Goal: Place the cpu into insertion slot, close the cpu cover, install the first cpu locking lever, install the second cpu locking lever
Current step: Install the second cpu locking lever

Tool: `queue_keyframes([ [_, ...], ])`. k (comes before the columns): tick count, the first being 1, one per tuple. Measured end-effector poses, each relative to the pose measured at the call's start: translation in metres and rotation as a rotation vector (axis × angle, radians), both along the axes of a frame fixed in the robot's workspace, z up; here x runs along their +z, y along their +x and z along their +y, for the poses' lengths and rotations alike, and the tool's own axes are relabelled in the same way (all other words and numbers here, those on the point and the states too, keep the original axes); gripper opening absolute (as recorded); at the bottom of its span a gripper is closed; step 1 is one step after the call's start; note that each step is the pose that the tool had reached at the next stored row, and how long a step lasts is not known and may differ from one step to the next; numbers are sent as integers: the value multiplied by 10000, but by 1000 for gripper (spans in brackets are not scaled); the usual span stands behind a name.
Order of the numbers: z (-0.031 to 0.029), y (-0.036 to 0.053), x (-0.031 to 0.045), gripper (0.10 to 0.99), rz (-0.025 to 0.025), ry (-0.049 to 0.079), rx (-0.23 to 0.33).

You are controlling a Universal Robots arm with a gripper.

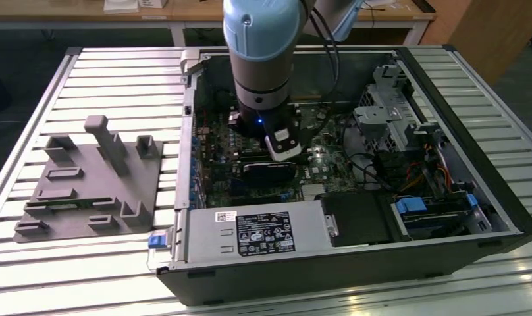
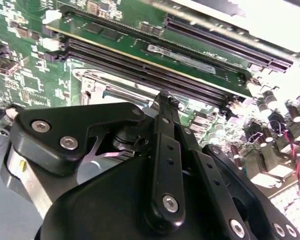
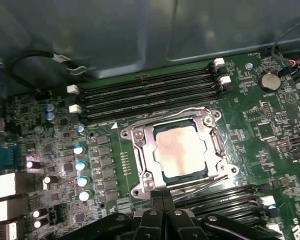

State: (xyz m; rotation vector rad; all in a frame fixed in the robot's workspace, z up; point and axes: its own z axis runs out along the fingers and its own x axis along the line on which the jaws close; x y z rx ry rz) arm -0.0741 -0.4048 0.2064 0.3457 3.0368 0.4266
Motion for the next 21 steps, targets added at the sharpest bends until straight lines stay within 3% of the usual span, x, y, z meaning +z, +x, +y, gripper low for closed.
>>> queue_keyframes([
  [7,-40,-66,-38,106,0,418,-1],
  [14,-40,-107,-118,106,0,479,0],
  [21,-27,-127,-149,106,0,572,0],
])
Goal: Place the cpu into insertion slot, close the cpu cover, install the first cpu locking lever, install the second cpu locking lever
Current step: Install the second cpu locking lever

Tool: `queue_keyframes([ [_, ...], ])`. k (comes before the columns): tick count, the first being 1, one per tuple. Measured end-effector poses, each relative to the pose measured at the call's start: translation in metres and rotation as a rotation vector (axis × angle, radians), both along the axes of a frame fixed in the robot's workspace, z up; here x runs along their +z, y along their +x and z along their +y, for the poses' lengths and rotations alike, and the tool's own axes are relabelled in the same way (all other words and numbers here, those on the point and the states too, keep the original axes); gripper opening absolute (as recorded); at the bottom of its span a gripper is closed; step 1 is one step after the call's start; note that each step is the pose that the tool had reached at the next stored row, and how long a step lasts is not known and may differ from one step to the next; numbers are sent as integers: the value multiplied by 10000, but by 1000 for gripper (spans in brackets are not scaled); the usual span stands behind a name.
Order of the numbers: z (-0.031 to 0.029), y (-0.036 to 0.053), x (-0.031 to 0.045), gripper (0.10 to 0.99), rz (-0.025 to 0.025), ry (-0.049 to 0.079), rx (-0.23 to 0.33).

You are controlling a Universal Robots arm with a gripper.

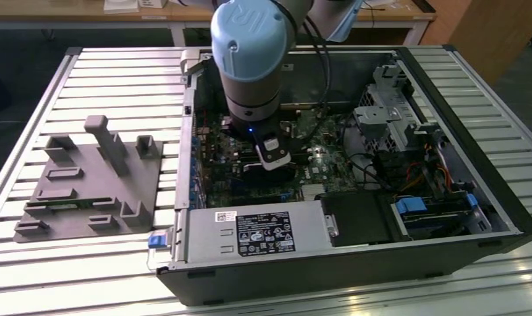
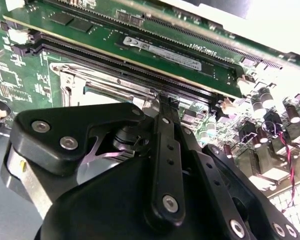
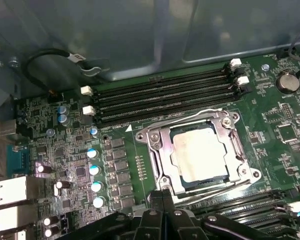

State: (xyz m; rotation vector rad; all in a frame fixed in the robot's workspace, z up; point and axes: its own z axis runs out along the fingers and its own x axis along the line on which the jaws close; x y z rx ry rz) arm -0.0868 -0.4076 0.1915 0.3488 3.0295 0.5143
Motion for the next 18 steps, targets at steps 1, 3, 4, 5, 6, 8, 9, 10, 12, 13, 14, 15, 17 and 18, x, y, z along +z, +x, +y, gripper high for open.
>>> queue_keyframes([
  [1,2,-3,-3,106,0,14,0],
  [3,4,-8,-12,106,-2,28,-1],
  [4,5,-11,-20,106,-1,31,-2],
  [5,5,-13,-29,106,-4,36,-4],
  [6,5,-16,-35,106,-3,34,-6],
  [8,5,-18,-36,106,0,31,-5],
  [9,5,-18,-36,106,0,30,-5],
  [10,5,-18,-37,106,-1,31,-6],
  [12,6,-18,-31,106,-1,31,-7],
  [13,6,-18,-23,106,-2,33,-7],
  [14,6,-18,-11,106,-1,32,-7],
  [15,6,-19,5,106,-1,31,-7],
  [17,6,-19,34,106,-1,31,-7],
  [18,5,-18,46,106,0,30,-7],
])
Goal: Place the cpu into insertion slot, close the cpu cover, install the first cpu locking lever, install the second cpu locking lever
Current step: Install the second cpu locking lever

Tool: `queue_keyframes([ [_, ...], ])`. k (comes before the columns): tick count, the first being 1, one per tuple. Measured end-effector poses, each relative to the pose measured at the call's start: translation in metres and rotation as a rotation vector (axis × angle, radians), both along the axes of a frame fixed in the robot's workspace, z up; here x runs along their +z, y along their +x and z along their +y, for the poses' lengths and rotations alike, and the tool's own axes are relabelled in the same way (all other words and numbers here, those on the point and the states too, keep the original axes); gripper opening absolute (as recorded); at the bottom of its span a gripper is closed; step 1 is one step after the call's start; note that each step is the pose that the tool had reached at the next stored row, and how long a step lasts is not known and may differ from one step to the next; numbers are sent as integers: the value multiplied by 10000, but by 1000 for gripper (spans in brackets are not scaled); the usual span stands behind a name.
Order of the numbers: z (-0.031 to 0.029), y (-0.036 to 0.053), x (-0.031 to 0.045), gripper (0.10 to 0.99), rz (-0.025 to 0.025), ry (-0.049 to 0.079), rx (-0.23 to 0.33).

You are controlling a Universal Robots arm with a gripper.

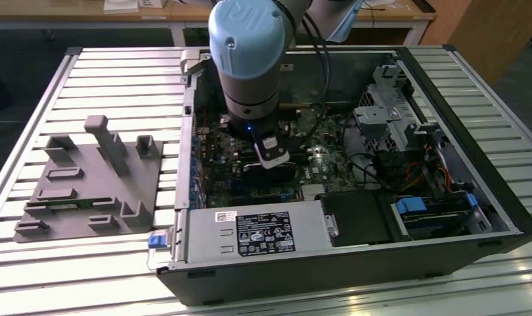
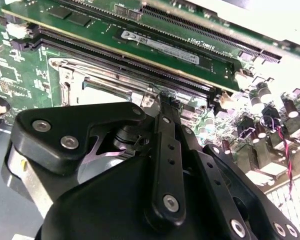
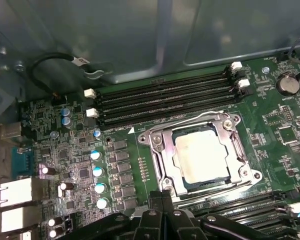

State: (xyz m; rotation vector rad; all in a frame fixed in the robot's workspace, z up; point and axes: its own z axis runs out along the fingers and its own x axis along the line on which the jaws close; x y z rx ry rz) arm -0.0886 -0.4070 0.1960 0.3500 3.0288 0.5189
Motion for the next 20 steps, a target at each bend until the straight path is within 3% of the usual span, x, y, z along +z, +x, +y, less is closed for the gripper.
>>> queue_keyframes([
  [3,1,0,5,106,-1,21,0],
  [10,16,0,-26,106,-1,269,0],
  [20,17,0,-67,106,-1,239,0],
])
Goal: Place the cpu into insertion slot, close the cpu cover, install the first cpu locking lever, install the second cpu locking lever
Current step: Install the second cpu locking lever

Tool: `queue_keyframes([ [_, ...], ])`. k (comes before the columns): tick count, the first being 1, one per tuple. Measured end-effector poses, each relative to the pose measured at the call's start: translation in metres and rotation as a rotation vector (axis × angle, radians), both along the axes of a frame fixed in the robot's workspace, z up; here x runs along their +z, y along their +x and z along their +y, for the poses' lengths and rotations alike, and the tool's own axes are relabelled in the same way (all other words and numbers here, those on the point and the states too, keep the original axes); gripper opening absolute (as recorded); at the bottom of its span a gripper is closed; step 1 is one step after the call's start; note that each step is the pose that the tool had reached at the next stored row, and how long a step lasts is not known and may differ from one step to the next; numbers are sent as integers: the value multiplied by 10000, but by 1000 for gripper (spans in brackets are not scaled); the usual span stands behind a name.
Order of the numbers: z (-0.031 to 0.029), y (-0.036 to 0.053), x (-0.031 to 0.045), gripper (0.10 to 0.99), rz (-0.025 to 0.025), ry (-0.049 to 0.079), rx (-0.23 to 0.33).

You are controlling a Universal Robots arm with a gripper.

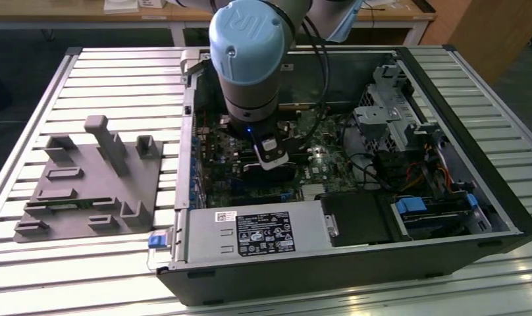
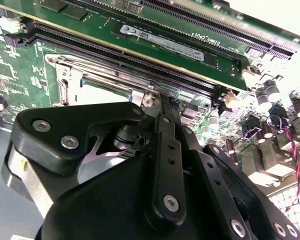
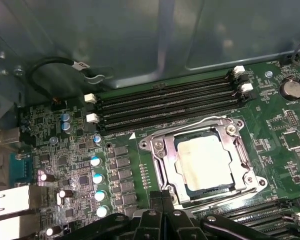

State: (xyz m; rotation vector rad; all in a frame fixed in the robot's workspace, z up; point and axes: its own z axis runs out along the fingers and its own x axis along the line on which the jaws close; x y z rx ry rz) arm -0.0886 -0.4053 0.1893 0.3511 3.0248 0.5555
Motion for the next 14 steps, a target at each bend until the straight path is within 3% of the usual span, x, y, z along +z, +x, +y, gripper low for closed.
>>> queue_keyframes([
  [8,-1,0,-8,106,1,-74,0],
  [14,1,0,34,106,0,-22,-1],
])
